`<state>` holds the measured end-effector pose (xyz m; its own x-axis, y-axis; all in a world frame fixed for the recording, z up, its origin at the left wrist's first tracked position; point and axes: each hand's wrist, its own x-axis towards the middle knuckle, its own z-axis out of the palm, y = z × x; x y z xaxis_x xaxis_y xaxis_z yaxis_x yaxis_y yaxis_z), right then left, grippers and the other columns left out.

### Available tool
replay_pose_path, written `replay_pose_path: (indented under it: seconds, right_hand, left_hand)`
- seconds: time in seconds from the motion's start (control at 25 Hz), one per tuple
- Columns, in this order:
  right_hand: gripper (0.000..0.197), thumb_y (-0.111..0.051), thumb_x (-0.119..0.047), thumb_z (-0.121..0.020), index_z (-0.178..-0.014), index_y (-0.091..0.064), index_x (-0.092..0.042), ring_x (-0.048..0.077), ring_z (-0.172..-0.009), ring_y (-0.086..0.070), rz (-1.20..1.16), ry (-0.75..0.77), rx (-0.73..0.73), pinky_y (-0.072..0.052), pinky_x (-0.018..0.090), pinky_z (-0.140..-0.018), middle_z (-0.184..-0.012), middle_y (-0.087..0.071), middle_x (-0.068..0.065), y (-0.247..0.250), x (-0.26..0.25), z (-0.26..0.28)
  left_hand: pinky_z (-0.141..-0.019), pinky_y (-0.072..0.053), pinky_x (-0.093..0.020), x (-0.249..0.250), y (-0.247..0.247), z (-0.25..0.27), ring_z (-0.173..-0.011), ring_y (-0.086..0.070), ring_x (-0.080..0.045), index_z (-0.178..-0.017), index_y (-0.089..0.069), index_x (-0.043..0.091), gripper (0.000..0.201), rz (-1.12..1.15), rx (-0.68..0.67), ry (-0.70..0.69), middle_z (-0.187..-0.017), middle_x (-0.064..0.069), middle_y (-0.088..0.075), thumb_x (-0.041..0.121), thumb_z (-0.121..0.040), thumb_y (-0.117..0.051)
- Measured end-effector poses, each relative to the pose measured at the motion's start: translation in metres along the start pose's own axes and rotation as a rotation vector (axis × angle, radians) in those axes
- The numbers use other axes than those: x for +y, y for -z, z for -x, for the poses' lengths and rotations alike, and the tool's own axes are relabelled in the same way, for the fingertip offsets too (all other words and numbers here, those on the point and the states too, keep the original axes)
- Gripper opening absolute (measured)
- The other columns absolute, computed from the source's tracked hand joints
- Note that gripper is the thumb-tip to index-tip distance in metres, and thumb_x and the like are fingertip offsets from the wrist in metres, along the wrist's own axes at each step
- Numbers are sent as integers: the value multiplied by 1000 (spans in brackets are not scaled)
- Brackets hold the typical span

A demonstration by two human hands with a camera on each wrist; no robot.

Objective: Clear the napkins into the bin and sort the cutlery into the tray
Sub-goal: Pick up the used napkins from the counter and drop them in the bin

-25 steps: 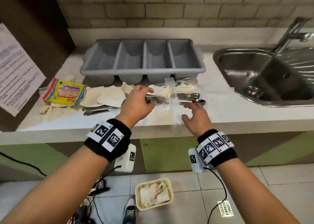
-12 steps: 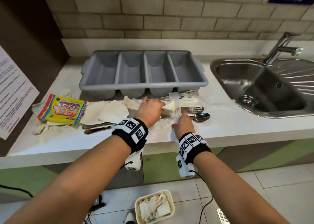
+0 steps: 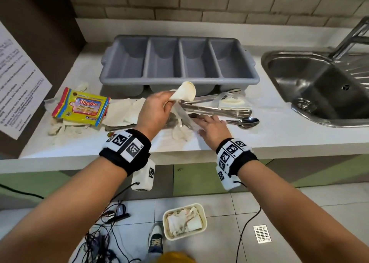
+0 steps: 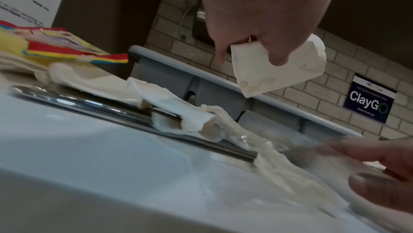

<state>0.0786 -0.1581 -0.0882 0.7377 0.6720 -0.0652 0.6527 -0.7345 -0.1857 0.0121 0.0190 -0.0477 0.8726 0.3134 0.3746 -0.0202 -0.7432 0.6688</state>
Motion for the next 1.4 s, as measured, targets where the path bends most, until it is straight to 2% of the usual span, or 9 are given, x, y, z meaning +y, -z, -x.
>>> replay_pose_path:
  seconds: [0.08,0.24,0.4,0.52,0.68,0.84,1.0,1.2,1.4]
  right_hand:
    - [53,-49,-33,-91,-140,-31,-27,28,-124,-36,109,-7,-53,-32,42,-98,-139,-45,2,-5,-4,0]
    - [41,-49,-36,-91,-128,-48,-19,28,-123,-37,77,-61,-59,-31,42,-99,-134,-49,5,-10,-3,1]
    - [29,-49,-16,-92,-119,-56,-9,32,-123,-40,-104,-130,-39,-35,41,-100,-131,-51,11,-13,-11,1]
    - [41,-41,7,-85,-124,-45,-3,35,-124,-39,-64,-176,-39,-36,43,-101,-131,-48,20,-15,-18,2]
    - [45,-38,11,-79,-121,-43,-3,36,-121,-39,-139,-252,21,-35,44,-99,-127,-45,21,-15,-15,5]
    - [55,-40,-24,-74,-127,-43,-8,39,-118,-41,-421,-301,118,-32,45,-101,-128,-46,21,-19,-17,6]
    - [54,-43,-59,-83,-133,-38,-38,40,-128,-30,-123,-245,-56,-11,62,-110,-137,-38,14,-31,-32,4]
    - [34,-44,-13,-92,-126,-47,-12,38,-121,-38,-166,-268,-2,-19,53,-113,-130,-50,14,-35,-42,-7]
    - [32,-35,14,-86,-116,-43,7,36,-112,-48,-447,-307,224,-34,26,-92,-129,-40,24,-15,-34,-6]
  left_hand:
    - [-96,-46,-35,-4,7,5,-106,-62,-30,-115,-64,5,32,-6,-3,-8,-116,-15,-67,0,-85,-53]
    - [-89,-45,-27,-6,12,11,-100,-62,-29,-112,-65,5,29,7,7,15,-109,-15,-68,2,-86,-53]
    - [-83,-41,-18,-3,12,20,-95,-64,-28,-110,-67,5,27,12,-14,25,-104,-15,-69,3,-87,-53]
    - [-81,-37,-14,-2,12,26,-96,-63,-29,-110,-66,5,26,19,-9,28,-105,-16,-70,5,-87,-54]
    - [-83,-34,-10,-3,17,35,-104,-61,-28,-113,-65,6,28,40,-14,77,-113,-15,-68,4,-88,-54]
    - [-78,-37,-15,-11,18,42,-99,-62,-28,-108,-68,7,24,44,-35,85,-107,-14,-69,5,-88,-54]
    - [-77,-35,-11,-14,15,45,-100,-62,-28,-110,-67,7,26,32,-37,92,-109,-15,-69,6,-88,-54]
    - [-76,-33,-10,-16,16,44,-100,-62,-29,-112,-66,4,26,42,-21,78,-109,-17,-69,4,-88,-54]
    - [-80,-34,-11,-17,18,40,-104,-60,-26,-114,-65,6,27,89,-11,160,-114,-13,-68,7,-89,-54]
